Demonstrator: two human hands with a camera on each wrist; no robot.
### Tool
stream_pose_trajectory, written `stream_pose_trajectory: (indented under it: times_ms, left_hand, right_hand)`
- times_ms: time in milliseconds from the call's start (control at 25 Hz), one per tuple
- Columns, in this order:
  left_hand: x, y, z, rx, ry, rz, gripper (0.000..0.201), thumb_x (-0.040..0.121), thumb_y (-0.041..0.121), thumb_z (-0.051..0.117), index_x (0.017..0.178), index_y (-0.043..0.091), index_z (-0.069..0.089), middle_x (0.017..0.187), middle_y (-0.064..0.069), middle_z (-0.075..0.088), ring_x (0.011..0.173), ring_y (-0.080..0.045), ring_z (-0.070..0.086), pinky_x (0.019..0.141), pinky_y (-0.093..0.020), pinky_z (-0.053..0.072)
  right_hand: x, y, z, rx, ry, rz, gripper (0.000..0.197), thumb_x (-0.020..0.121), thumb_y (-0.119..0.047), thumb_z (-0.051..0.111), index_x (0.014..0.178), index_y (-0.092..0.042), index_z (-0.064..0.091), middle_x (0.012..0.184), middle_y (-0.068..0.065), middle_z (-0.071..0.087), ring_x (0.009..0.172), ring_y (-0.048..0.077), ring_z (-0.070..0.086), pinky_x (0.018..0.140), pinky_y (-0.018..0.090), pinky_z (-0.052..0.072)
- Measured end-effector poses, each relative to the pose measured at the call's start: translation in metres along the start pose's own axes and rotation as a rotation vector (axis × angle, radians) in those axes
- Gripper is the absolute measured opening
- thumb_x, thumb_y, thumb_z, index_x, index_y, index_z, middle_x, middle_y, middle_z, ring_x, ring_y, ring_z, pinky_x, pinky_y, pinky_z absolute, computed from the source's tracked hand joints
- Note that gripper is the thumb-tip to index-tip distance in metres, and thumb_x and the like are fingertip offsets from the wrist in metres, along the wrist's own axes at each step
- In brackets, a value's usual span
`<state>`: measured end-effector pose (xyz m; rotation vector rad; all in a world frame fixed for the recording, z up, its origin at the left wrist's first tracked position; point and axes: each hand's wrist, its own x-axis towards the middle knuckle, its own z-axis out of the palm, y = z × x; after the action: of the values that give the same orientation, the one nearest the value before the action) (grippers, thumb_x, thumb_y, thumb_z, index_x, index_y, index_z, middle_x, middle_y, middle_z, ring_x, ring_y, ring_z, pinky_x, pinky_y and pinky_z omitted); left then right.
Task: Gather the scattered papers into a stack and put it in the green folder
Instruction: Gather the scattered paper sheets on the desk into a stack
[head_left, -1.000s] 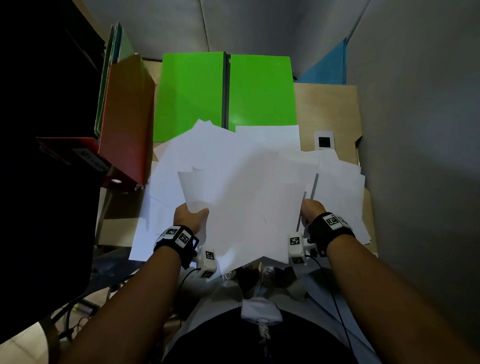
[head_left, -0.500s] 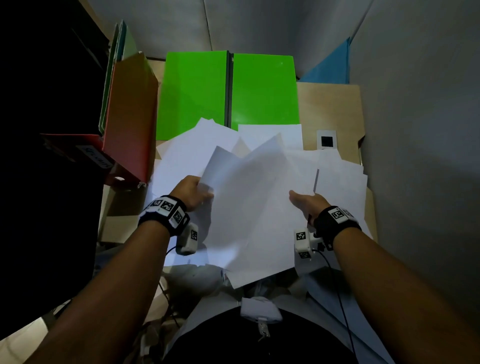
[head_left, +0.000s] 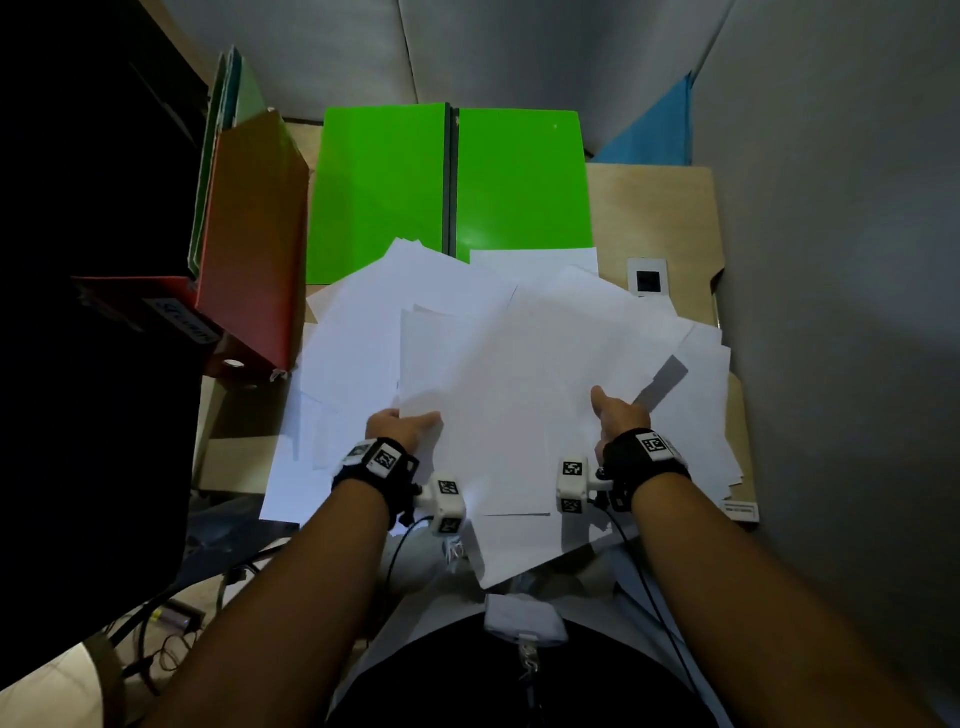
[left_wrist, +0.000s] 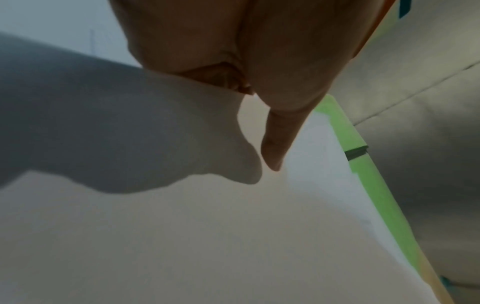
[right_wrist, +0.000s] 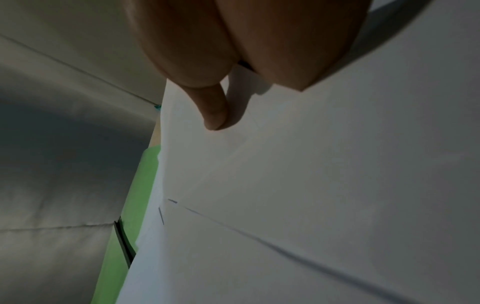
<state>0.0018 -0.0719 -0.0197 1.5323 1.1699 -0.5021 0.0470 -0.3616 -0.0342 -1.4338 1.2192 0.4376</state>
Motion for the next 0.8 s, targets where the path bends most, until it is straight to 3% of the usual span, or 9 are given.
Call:
stream_pose_trajectory:
  times_ms: [80, 160, 240, 360, 560, 680, 800]
  left_hand:
    - [-0.005, -0.012, 0.009, 0.105, -0.011, -0.004, 0.068, 0.056, 0.026, 0.088, 0.109, -0.007, 0.062, 0.099, -0.016, 0.072, 0.083, -0.031, 0.068, 0.075, -0.036, 0.058]
    - [-0.010, -0.016, 0.011, 0.160, -0.002, 0.035, 0.048, 0.063, 0.016, 0.083, 0.103, -0.005, 0.066, 0.095, -0.016, 0.072, 0.084, -0.031, 0.068, 0.073, -0.034, 0.057]
    - [-0.017, -0.009, 0.007, 0.192, 0.006, 0.098, 0.029, 0.073, 0.010, 0.078, 0.097, -0.001, 0.068, 0.092, -0.013, 0.072, 0.087, -0.030, 0.068, 0.075, -0.034, 0.057]
    - [-0.018, 0.012, -0.008, 0.348, 0.027, 0.310, 0.032, 0.079, 0.016, 0.076, 0.109, 0.005, 0.069, 0.101, -0.007, 0.069, 0.095, -0.027, 0.065, 0.086, -0.036, 0.055]
    - [-0.014, 0.063, -0.013, 0.452, -0.021, 0.595, 0.030, 0.088, 0.020, 0.069, 0.113, 0.004, 0.065, 0.103, -0.010, 0.067, 0.092, -0.026, 0.062, 0.080, -0.032, 0.047]
    - [0.002, 0.075, 0.004, 0.419, -0.050, 0.571, 0.037, 0.091, 0.028, 0.066, 0.118, 0.004, 0.063, 0.116, -0.013, 0.068, 0.103, -0.028, 0.063, 0.088, -0.033, 0.048]
    - [0.006, 0.074, 0.025, 0.413, -0.102, 0.503, 0.042, 0.091, 0.034, 0.064, 0.122, 0.004, 0.059, 0.120, -0.011, 0.065, 0.109, -0.030, 0.061, 0.091, -0.036, 0.048]
  right_hand:
    - [-0.001, 0.000, 0.002, -0.045, 0.029, -0.018, 0.068, 0.086, -0.036, 0.065, 0.138, 0.001, 0.040, 0.132, 0.013, 0.052, 0.122, 0.032, 0.052, 0.100, 0.036, 0.044]
    - [-0.003, -0.001, 0.004, -0.086, 0.056, -0.106, 0.053, 0.087, -0.032, 0.064, 0.129, -0.002, 0.051, 0.129, 0.015, 0.058, 0.118, 0.034, 0.056, 0.100, 0.039, 0.047]
    - [-0.008, -0.008, 0.001, -0.051, 0.095, -0.209, 0.041, 0.089, -0.017, 0.060, 0.127, -0.003, 0.055, 0.128, 0.013, 0.060, 0.117, 0.033, 0.057, 0.100, 0.034, 0.045]
    - [-0.015, -0.027, -0.009, -0.113, 0.107, -0.345, 0.038, 0.090, -0.006, 0.054, 0.128, -0.002, 0.055, 0.129, 0.014, 0.060, 0.118, 0.032, 0.056, 0.093, 0.024, 0.041]
    - [-0.010, -0.052, -0.020, -0.285, -0.010, -0.382, 0.038, 0.090, -0.007, 0.054, 0.127, -0.001, 0.056, 0.123, 0.016, 0.062, 0.107, 0.033, 0.060, 0.084, 0.024, 0.042]
    - [-0.014, -0.058, -0.015, -0.305, -0.093, -0.415, 0.045, 0.089, -0.007, 0.056, 0.134, -0.005, 0.051, 0.117, 0.009, 0.061, 0.095, 0.024, 0.055, 0.083, 0.026, 0.042]
    - [-0.015, -0.062, -0.010, -0.313, -0.165, -0.420, 0.045, 0.090, -0.008, 0.056, 0.134, -0.004, 0.049, 0.111, 0.008, 0.058, 0.097, 0.025, 0.054, 0.084, 0.030, 0.044]
